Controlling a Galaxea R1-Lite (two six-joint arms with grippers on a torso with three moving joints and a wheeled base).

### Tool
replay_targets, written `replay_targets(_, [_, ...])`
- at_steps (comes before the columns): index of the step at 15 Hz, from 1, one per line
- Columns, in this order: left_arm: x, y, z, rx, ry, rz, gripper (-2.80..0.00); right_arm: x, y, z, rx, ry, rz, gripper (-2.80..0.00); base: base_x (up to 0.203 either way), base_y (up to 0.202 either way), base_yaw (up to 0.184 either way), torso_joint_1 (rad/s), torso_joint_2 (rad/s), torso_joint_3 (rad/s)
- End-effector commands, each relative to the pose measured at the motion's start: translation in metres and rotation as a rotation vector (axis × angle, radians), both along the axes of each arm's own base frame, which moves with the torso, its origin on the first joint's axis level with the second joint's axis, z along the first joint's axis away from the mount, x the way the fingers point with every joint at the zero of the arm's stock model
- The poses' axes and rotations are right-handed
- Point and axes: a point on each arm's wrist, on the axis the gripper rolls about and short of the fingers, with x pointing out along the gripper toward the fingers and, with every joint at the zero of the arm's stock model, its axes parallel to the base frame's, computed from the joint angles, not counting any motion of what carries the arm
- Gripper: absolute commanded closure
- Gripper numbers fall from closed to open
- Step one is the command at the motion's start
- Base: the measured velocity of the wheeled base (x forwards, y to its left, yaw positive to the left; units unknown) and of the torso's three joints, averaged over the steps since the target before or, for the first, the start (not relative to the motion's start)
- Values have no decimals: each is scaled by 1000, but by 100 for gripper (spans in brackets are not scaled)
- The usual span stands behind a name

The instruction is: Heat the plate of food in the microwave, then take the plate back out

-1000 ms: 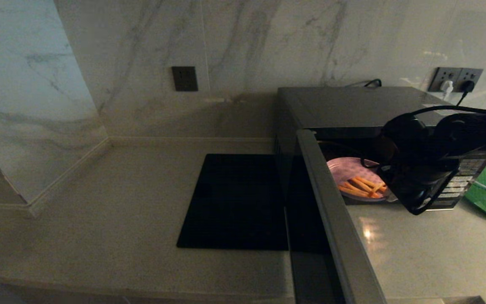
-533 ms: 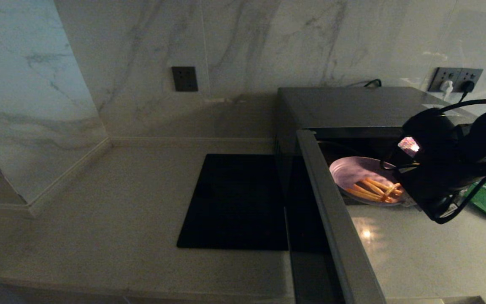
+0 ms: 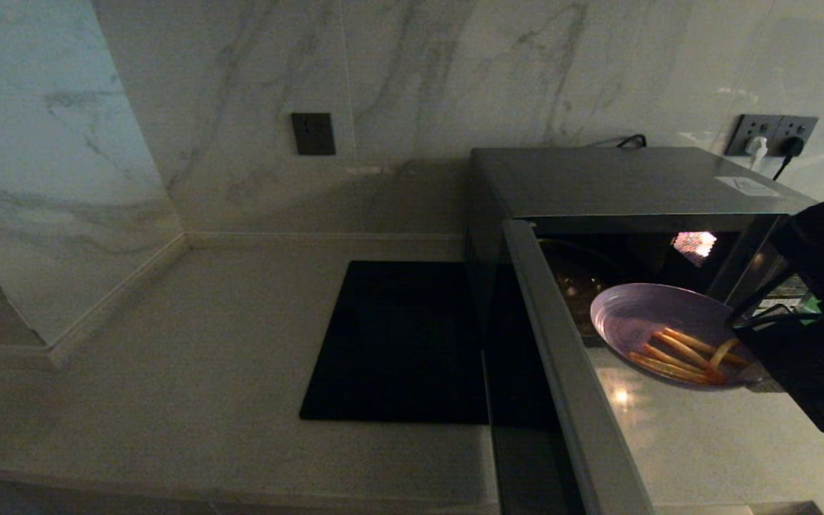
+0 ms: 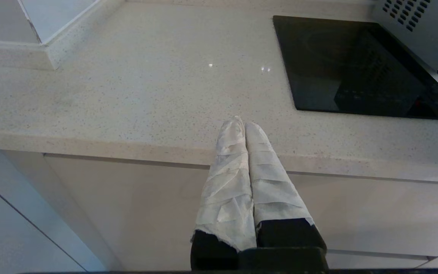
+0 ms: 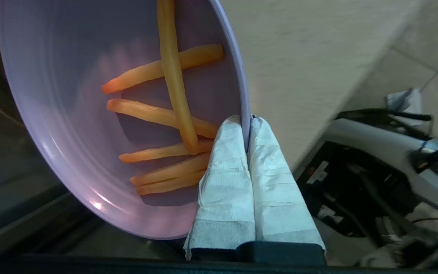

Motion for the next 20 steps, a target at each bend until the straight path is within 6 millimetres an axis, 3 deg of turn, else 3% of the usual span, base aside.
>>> replay_targets(1, [0, 0, 0, -1, -1, 2, 0, -30, -5, 9, -35, -47, -32, 0, 0, 0, 0, 0, 0, 0])
replay_targets(6, [0, 0, 0, -1, 1, 2, 0, -57, -24, 11, -133, -28, -157, 0, 0, 0, 0, 0, 0, 0])
replay_targets(12, [0, 0, 0, -1, 0, 3, 0, -79, -77, 5, -215, 68, -370, 0, 0, 0, 0, 0, 0, 0])
replay_targets(17, [0, 0, 0, -1, 2, 0, 0, -92, -130, -22, -278, 123, -552, 0, 0, 0, 0, 0, 0, 0])
replay_targets(20, [0, 0, 0, -1, 1, 2, 0, -83, -153, -50, -292, 164, -574, 0, 0, 0, 0, 0, 0, 0])
